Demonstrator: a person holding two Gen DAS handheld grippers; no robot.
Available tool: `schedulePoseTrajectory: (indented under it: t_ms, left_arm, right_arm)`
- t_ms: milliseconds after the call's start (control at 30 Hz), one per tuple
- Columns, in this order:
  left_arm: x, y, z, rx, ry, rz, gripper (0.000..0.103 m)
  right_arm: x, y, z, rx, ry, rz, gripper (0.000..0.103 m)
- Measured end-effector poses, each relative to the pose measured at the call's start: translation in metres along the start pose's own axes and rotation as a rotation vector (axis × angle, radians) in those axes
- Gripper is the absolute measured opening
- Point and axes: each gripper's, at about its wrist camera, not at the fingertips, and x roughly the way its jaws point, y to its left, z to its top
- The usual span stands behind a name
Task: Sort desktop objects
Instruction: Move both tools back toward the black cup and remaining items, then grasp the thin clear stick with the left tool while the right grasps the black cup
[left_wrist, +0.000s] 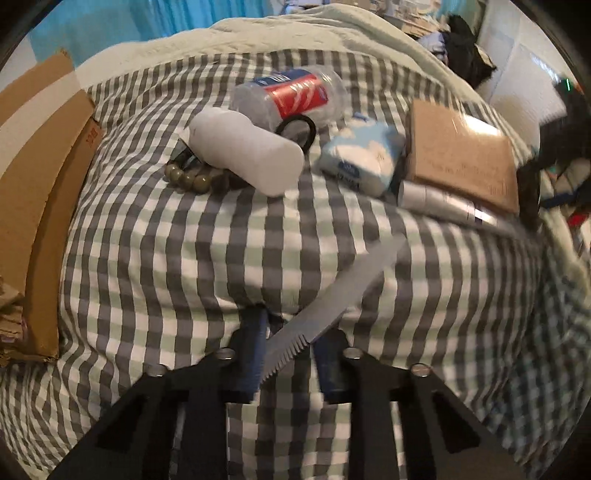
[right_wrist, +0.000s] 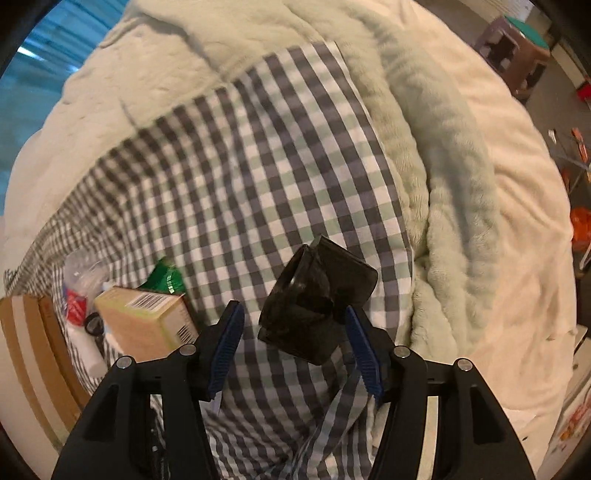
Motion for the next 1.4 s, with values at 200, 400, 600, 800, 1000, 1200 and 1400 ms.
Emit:
schedulePoseTrajectory:
  t_ms: [200, 400, 600, 800, 1000, 1200, 1400]
  left_arm:
    - [-0.013, 0.021, 0.017, -0.144, 0.009, -0.086, 0.006]
    - [-0.022, 0.025, 0.014, -0.175, 0.019, -0.12, 0.004]
    - [-0.05, 0.031, 0.01, -0.203, 0.006, -0.141, 0.003]
    - [-0.081, 0.039, 0.015, -0.235, -0.027, -0.158, 0.003]
    - [-0.096, 0.05, 0.006, -0.274, -0.042, -0.159, 0.003]
    - [-0.084, 0.052, 0.005, -0.287, -0.017, -0.156, 0.003]
    - [-0.065, 0.048, 0.014, -0.269, -0.003, -0.15, 0.003]
  right_arm:
    - [0.01, 0.0, -0.001, -0.015, 0.051, -0.056, 0.058]
    - [0.0, -0.004, -0.011, -0.028, 0.063, -0.017, 0.043]
    - [-0.027, -0.002, -0.028, -0.074, 0.053, 0.007, 0.013]
    - [-0.053, 0.007, -0.042, -0.149, 0.024, 0.0, 0.004]
    - [-0.059, 0.01, -0.045, -0.212, -0.021, -0.015, 0.011]
    - [-0.054, 0.022, -0.043, -0.258, -0.065, 0.002, 0.038]
    - [-0.024, 0.021, -0.028, -0.294, -0.043, -0.045, 0.041]
